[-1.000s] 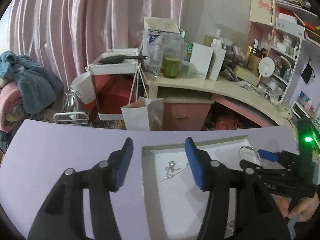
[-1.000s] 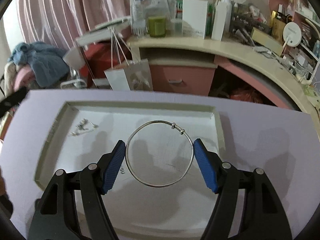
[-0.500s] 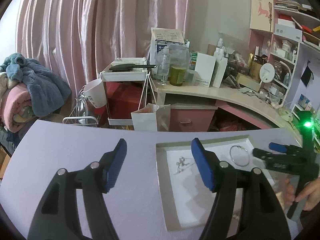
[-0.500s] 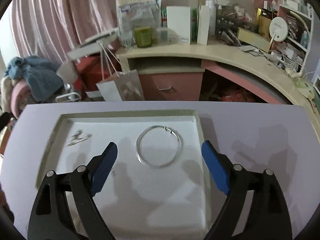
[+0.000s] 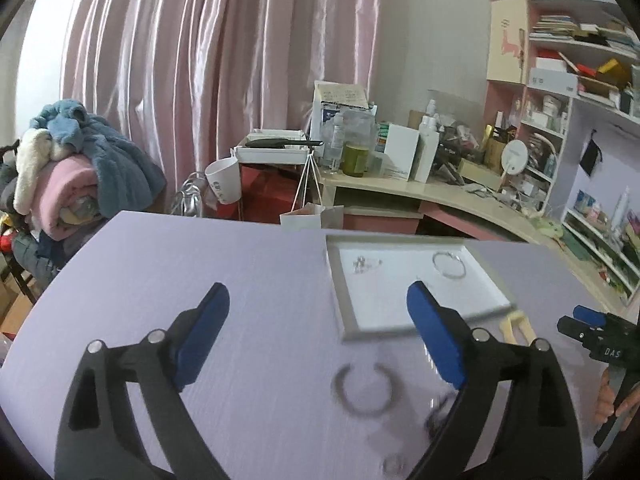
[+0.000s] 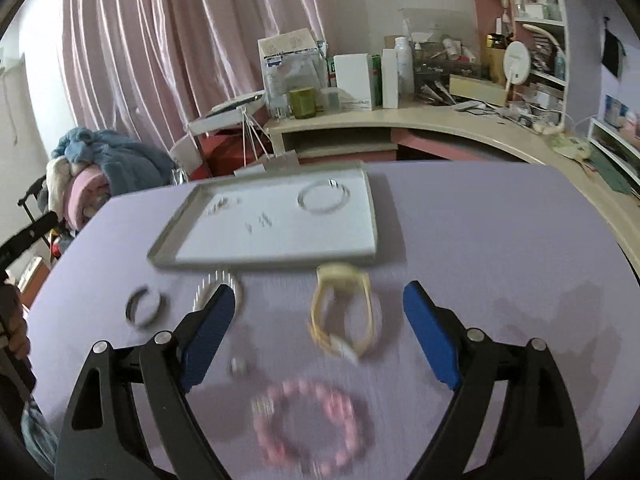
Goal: Organize jewelry
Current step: 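Grasp the pink beaded bracelet with the right tool, then grasp the silver ring with the left tool, then carry the ring with the left tool while the right tool carries the bracelet into the tray, then open both tools in the tray and withdraw them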
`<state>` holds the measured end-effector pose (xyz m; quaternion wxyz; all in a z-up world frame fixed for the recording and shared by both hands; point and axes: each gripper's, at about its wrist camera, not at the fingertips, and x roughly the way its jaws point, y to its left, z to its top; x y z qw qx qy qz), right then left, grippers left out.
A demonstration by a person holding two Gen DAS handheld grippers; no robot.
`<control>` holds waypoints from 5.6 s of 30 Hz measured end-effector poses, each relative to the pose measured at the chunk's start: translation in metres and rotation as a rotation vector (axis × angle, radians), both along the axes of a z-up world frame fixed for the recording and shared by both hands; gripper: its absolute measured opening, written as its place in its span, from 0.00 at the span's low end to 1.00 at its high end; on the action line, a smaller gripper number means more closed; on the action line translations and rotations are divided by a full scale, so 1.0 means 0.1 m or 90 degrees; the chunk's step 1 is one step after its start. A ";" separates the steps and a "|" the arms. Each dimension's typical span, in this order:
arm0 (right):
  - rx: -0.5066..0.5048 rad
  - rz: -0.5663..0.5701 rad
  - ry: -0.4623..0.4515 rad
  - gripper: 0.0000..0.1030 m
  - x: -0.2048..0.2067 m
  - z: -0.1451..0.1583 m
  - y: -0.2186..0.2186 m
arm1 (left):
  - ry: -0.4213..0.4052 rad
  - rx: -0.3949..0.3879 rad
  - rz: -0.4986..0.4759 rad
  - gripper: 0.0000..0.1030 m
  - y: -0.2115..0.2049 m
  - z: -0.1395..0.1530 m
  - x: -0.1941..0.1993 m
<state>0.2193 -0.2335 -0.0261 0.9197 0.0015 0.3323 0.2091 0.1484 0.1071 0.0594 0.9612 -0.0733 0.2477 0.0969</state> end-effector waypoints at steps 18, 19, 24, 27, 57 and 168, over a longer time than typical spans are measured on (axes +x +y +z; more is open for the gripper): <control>-0.081 -0.030 0.084 0.54 -0.33 -0.62 -0.15 | 0.038 0.023 -0.074 0.95 -0.53 -0.60 -0.76; -0.084 -0.031 0.088 0.53 -0.32 -0.64 -0.15 | 0.042 0.023 -0.077 0.95 -0.54 -0.63 -0.76; -0.109 -0.030 0.097 0.52 -0.28 -0.72 -0.10 | 0.060 0.018 -0.088 0.95 -0.56 -0.76 -0.77; -0.122 -0.029 0.093 0.49 -0.27 -0.71 -0.08 | 0.070 0.019 -0.094 0.95 -0.58 -0.81 -0.75; -0.073 -0.005 0.101 0.24 -0.23 -0.65 -0.09 | 0.211 -0.002 -0.124 0.76 -0.79 -1.19 -0.24; 0.025 -0.003 0.008 0.58 1.33 0.13 0.27 | 0.185 -0.041 -0.104 0.21 -0.50 -0.85 2.49</control>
